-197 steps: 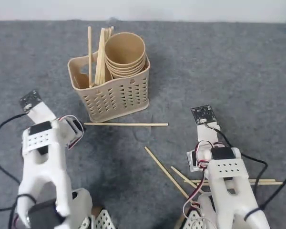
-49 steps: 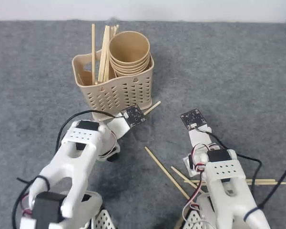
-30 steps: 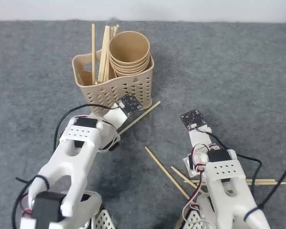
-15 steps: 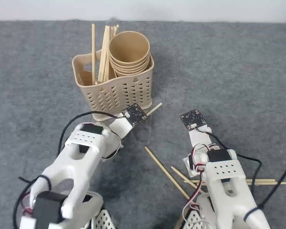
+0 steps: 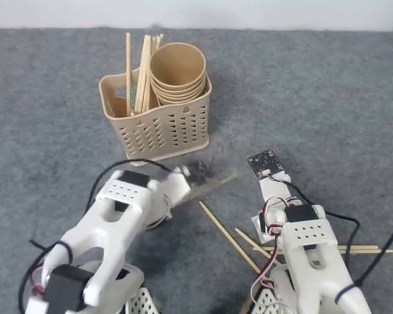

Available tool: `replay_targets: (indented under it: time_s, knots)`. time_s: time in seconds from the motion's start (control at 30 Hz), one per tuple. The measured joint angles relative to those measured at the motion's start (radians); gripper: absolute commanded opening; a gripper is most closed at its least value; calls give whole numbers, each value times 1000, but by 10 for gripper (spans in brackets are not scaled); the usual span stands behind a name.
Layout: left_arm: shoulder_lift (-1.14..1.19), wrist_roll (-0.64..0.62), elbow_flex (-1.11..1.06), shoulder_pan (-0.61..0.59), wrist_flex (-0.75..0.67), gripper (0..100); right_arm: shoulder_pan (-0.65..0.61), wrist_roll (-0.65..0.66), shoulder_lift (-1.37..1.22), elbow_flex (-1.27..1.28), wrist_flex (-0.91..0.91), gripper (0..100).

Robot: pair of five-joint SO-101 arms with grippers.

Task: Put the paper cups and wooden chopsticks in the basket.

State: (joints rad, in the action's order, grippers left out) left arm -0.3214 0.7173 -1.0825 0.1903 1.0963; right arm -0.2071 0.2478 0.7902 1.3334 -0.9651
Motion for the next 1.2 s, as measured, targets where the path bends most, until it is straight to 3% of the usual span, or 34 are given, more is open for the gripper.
replay_targets:
  time_s: [0.3,0.53,0.67,0.8,1.07,1.2]
  knots:
    - [9,31,29,75,66,15,0,0,0,0,0,202]
    - [11,-60,118,158,126,17,0,0,0,0,0,202]
    - [11,-106,196,186,173,102,0,0,0,0,0,202]
    - [11,-218,304,186,175,209,0,0,0,0,0,202]
    - [12,-319,414,255,166,209,15,0,0,0,0,202]
    - [12,-327,411,307,66,210,132,2,0,-6,0,202]
